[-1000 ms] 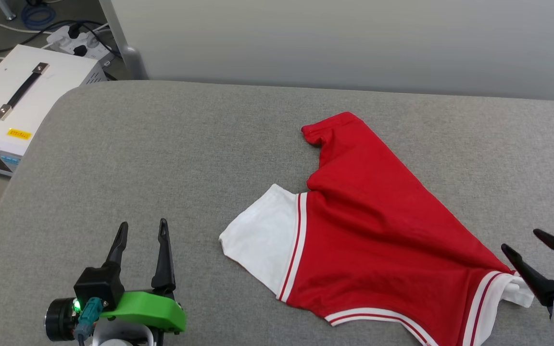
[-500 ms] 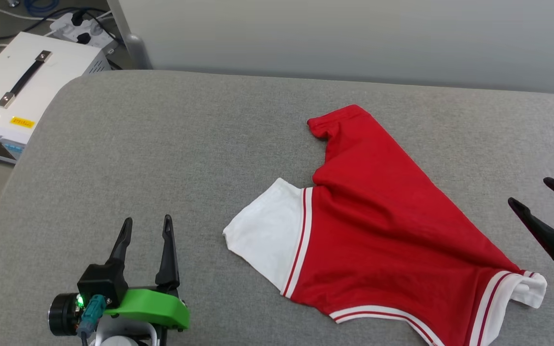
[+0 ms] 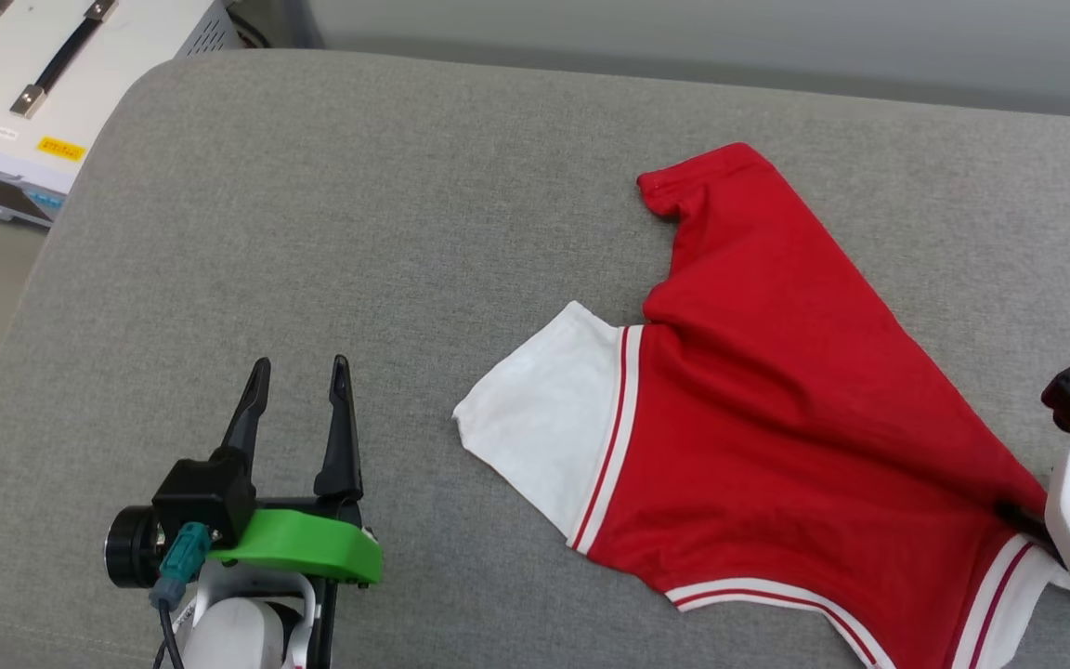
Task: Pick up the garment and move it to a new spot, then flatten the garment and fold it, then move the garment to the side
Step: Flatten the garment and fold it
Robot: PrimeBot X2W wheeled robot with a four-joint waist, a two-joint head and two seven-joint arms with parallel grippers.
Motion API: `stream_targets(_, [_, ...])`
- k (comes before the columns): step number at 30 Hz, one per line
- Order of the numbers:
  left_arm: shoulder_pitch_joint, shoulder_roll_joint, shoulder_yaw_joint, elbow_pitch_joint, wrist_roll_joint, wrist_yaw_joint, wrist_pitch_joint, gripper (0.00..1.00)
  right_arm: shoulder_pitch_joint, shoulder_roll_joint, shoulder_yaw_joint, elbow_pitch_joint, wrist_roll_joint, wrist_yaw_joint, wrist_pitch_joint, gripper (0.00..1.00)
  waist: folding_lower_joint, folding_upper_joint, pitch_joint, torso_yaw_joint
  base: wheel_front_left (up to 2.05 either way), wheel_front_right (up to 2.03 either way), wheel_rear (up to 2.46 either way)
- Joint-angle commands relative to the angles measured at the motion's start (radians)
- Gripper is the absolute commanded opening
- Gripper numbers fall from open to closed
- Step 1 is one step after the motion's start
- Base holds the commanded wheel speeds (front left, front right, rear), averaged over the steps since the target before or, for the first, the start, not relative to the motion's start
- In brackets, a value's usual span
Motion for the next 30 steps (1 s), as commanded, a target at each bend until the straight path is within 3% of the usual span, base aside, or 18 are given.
stream_targets(1, [-0.02, -0.004, -0.005, -0.004, -0.005, 0.007, -0.006, 1.0, -0.015, 0.011, 0.023, 0.03, 0.005, -0.001, 0.004, 1.0, 0.0, -0.0001, 0.037, 0.026, 0.0, 0.0, 0.0])
stream_targets(8, [-0.026, -0.004, 0.0, 0.0, -0.008, 0.013, -0.006, 1.0, -0.031, 0.056, 0.136, 0.14, 0.043, -0.001, -0.035, 1.0, 0.0, -0.0001, 0.041, 0.027, 0.0, 0.0, 0.0])
stream_targets(9, [-0.023, -0.004, 0.003, 0.001, -0.007, 0.014, -0.006, 1.0, -0.038, 0.059, 0.147, 0.143, 0.044, -0.001, -0.051, 0.29, 0.0, -0.0001, 0.038, 0.023, 0.0, 0.0, 0.0])
stream_targets(10, [-0.021, -0.004, 0.006, 0.003, -0.006, 0.015, -0.006, 1.0, -0.047, 0.063, 0.157, 0.147, 0.048, -0.001, -0.074, 0.0, 0.0, -0.0001, 0.031, 0.018, 0.0, 0.0, 0.0])
stream_targets(20, [0.014, -0.004, 0.012, 0.007, 0.0, 0.014, -0.006, 1.0, -0.065, 0.044, 0.116, 0.091, 0.112, -0.001, -0.311, 0.0, 0.0, -0.0001, -0.05, -0.021, 0.0, 0.0, 0.0])
stream_targets(30, [0.039, -0.004, 0.004, 0.004, 0.0, 0.011, -0.006, 1.0, -0.048, 0.053, 0.012, -0.05, 0.13, -0.001, -0.353, 0.0, 0.0, -0.0001, -0.075, -0.016, 0.0, 0.0, 0.0])
